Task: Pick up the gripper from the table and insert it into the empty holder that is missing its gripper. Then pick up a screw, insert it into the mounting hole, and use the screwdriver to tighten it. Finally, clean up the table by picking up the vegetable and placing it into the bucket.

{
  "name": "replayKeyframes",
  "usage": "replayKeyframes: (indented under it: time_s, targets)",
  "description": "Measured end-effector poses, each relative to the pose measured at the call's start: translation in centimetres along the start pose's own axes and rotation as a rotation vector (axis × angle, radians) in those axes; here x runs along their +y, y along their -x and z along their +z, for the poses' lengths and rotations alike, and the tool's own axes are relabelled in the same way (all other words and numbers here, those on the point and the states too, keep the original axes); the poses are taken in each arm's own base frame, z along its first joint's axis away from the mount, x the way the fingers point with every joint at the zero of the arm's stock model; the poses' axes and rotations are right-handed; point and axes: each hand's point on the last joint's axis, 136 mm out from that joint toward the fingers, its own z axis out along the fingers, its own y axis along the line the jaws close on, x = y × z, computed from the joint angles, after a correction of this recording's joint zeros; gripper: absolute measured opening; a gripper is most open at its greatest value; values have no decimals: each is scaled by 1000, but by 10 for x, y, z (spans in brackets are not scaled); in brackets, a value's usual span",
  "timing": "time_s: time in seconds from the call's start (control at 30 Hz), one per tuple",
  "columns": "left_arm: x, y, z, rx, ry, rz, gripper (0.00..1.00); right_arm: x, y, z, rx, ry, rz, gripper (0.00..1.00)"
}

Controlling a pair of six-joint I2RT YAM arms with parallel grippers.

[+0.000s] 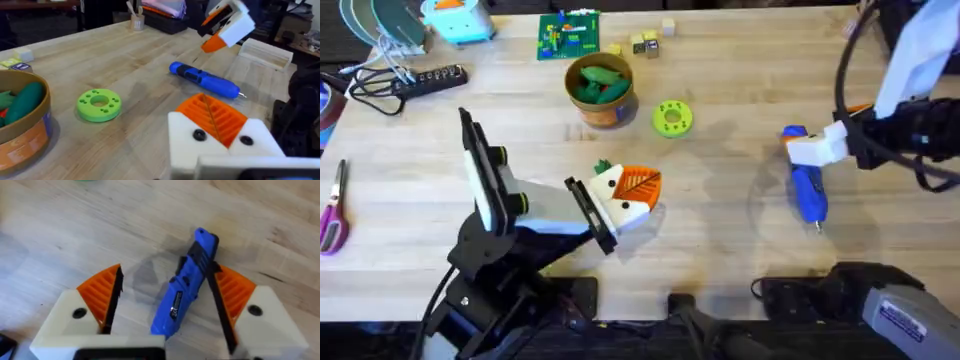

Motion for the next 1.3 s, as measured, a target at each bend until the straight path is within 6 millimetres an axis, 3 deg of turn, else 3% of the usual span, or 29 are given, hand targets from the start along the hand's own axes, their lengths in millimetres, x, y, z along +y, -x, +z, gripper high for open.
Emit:
replayKeyframes:
  time_s: [0.3, 0.43, 0.77, 0.93, 1.17, 1.3]
  targets:
    - [0, 0, 0, 0, 0, 0, 15, -13, -15, 35, 141, 15, 50, 994]
    - [0, 0, 0, 0, 0, 0, 15, -30, -20, 53, 178, 2, 108, 992]
    - [0, 0, 0, 0, 0, 0, 15, -45, -59, 95, 369, 43, 232, 992]
    - [0, 0, 0, 0, 0, 0, 15, -50, -66, 107, 405, 38, 242, 992]
    - [0, 0, 0, 0, 0, 0, 15, -56, -61, 112, 391, 17, 256, 986]
    - [0, 0, 0, 0, 0, 0, 15, -59, -62, 112, 395, 6, 258, 844]
